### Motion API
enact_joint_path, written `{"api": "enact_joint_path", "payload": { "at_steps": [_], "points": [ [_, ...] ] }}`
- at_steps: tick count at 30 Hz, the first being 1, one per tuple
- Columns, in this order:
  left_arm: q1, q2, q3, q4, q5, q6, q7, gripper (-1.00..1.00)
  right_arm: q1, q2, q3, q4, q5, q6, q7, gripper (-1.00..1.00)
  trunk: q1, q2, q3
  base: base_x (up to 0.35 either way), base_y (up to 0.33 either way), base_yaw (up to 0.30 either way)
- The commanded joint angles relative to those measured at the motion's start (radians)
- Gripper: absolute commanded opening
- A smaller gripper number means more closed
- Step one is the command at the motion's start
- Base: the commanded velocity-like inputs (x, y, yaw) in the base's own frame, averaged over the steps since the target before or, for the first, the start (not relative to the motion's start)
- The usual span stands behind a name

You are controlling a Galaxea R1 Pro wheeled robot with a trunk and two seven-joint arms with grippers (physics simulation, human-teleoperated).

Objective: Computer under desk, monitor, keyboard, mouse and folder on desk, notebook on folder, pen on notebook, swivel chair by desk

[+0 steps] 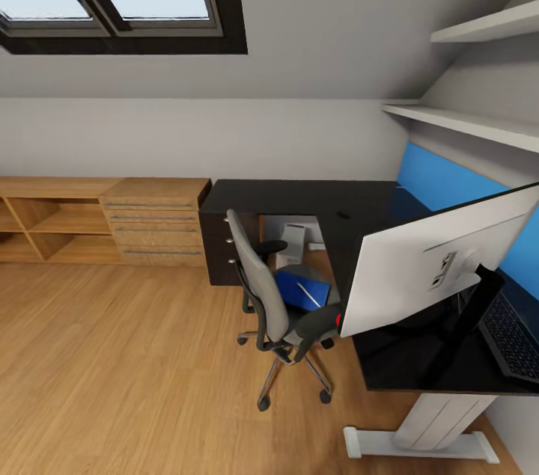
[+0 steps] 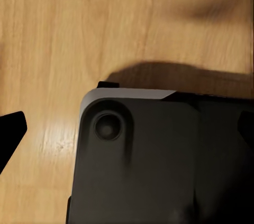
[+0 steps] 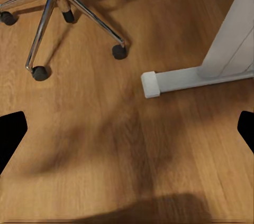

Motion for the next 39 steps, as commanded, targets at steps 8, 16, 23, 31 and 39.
{"api": "enact_joint_path", "payload": {
  "at_steps": [8,16,23,31,39],
  "points": [
    [0.000,-0.015,0.006,-0.024,-0.006,-0.003,-0.001,1.00,0.000,0.015,0.003,0.037,-0.003,-0.006,0.001,1.00,0.031,-0.057,-0.026,0.000,0.000,0.000],
    [0.000,-0.016,0.006,-0.026,-0.007,-0.003,-0.001,1.00,-0.001,0.019,0.003,0.041,-0.003,-0.010,0.001,1.00,0.062,-0.113,-0.051,0.000,0.000,0.000],
    [0.000,-0.017,0.006,-0.026,-0.008,-0.003,0.000,1.00,-0.001,0.020,0.003,0.041,-0.003,-0.014,0.002,1.00,0.088,-0.162,-0.073,0.000,0.000,0.000],
    [0.000,-0.016,0.006,-0.027,-0.008,-0.003,0.001,1.00,0.000,0.019,0.003,0.041,-0.001,-0.011,0.001,1.00,0.119,-0.218,-0.098,0.000,0.000,0.000],
    [0.000,-0.016,0.006,-0.035,-0.008,-0.048,0.004,1.00,-0.001,0.020,0.004,0.041,0.001,-0.011,-0.002,1.00,0.150,-0.274,-0.123,0.000,0.000,0.000]
  ]
}}
